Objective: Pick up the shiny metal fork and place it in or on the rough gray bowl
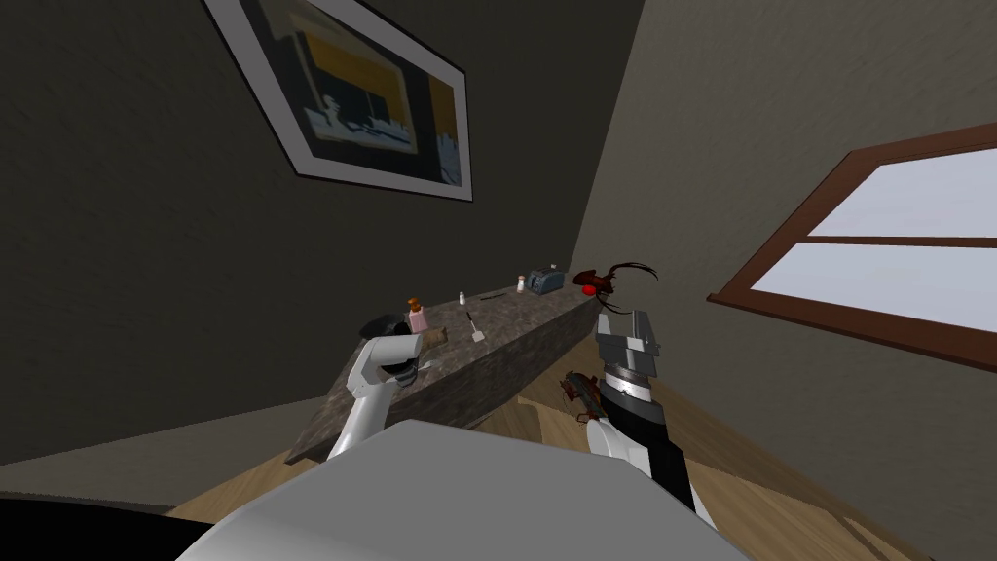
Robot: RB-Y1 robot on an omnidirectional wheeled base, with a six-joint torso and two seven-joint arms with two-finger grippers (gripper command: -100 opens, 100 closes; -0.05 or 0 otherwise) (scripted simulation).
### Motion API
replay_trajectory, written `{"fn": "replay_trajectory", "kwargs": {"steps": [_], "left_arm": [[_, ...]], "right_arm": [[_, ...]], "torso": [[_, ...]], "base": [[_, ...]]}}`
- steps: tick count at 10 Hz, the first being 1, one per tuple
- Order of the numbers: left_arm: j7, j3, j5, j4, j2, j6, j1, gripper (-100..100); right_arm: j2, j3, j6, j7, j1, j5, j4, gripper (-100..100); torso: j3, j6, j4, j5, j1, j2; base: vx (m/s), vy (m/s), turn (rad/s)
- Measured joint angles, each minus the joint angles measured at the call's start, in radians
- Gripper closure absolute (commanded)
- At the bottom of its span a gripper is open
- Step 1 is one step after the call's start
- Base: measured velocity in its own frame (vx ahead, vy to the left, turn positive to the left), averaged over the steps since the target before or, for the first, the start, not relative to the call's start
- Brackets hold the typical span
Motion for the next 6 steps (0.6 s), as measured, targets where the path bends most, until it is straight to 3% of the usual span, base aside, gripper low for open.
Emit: {"fn": "replay_trajectory", "kwargs": {"steps": [1, 2, 5, 6], "left_arm": [[0.0, 0.0, 0.0, 0.0, 0.0, 0.0, 0.0, 0], [0.0, 0.0, 0.0, 0.0, 0.0, 0.0, 0.0, 100], [-0.001, 0.001, -0.002, -0.049, 0.002, 0.052, -0.003, 100], [-0.001, 0.001, -0.002, -0.051, 0.003, 0.056, -0.004, 0]], "right_arm": [[0.0, 0.0, 0.0, 0.0, 0.0, 0.0, 0.0, 0], [0.0, 0.0, 0.0, 0.0, 0.0, 0.0, 0.0, 0], [0.0, 0.0, 0.0, 0.0, 0.0, 0.0, 0.0, 0], [0.0, 0.0, 0.0, 0.0, 0.0, 0.0, 0.0, 0]], "torso": [[0.0, 0.0, 0.0, 0.0, 0.0, 0.0], [0.0, 0.0, 0.0, 0.0, 0.0, 0.0], [0.0, 0.0, 0.0, -0.001, -0.001, 0.0], [0.0, 0.0, 0.0, 0.0, -0.001, 0.0]], "base": [[0.0, 0.0, 0.0], [0.001, -0.003, -0.037], [0.002, -0.002, -0.019], [0.0, 0.0, 0.0]]}}
